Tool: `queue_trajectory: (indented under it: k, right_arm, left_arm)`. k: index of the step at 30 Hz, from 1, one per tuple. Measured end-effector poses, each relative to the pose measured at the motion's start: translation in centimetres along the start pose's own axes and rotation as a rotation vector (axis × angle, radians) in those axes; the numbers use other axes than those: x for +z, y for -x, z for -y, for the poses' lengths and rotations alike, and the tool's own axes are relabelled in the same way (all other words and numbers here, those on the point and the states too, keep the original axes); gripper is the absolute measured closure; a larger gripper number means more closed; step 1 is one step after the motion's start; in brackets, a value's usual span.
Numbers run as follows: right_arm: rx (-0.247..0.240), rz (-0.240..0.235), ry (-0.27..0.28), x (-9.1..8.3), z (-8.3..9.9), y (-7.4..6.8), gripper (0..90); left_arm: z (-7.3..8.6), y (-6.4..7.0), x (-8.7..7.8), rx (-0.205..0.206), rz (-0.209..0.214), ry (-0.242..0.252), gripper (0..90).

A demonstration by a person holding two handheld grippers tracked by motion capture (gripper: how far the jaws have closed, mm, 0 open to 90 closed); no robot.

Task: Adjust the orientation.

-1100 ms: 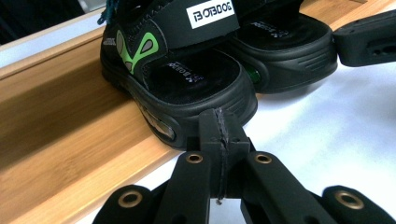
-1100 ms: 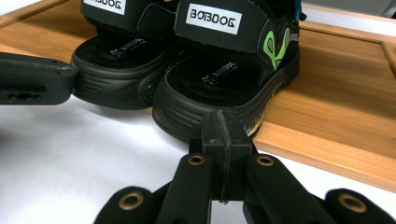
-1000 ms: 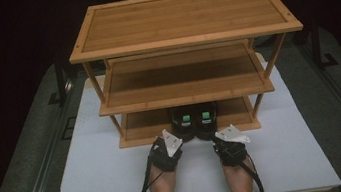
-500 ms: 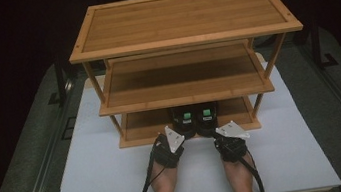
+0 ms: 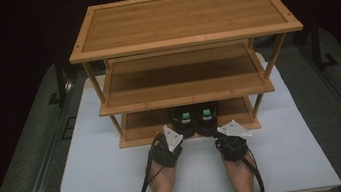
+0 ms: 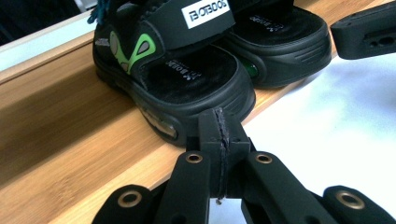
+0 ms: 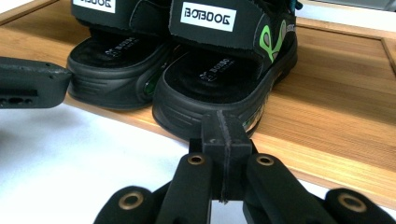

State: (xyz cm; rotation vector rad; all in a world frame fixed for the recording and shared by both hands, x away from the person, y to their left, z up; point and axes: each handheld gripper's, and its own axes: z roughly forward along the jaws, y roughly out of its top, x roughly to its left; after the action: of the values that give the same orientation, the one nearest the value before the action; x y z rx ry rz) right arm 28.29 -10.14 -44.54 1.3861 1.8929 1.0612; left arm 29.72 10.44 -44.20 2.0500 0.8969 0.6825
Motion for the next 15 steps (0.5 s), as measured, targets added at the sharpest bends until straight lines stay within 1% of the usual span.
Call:
queue_trajectory:
  k: [2,4,7,8,11,12,13,15]
  right_arm:
    - [0.005,-0.005,0.003,-0.2,0.0,0.1,89.7]
    - [0.005,-0.013,0.005,-0.3,-0.1,0.2,89.7]
    - [0.009,-0.021,0.006,-0.6,0.0,0.3,89.7]
    - [0.006,-0.024,0.006,-0.6,-0.1,0.2,89.7]
    - [0.005,-0.036,0.007,-0.5,0.0,0.2,89.7]
    - [0.004,-0.039,0.005,-0.4,0.0,0.0,89.7]
    - [0.003,-0.043,-0.003,-0.2,0.0,-0.1,89.8]
    - [-0.006,-0.038,-0.013,0.2,0.1,-0.3,89.8]
  left_arm:
    - [0.1,-0.2,-0.2,-0.005,0.003,0.003,89.7]
    - [0.1,-0.3,-0.5,-0.002,-0.002,0.005,89.7]
    - [0.1,-0.4,-0.8,0.000,0.004,0.009,89.4]
    - [0.1,-0.4,-0.8,-0.001,0.015,0.010,89.3]
    - [0.0,-0.3,-0.5,0.004,0.028,0.004,89.0]
    - [-0.1,-0.3,-0.3,0.002,0.030,0.003,88.9]
    - [-0.1,-0.2,-0.1,0.009,0.027,-0.005,89.0]
    - [-0.2,-0.2,0.2,0.003,0.028,-0.009,89.0]
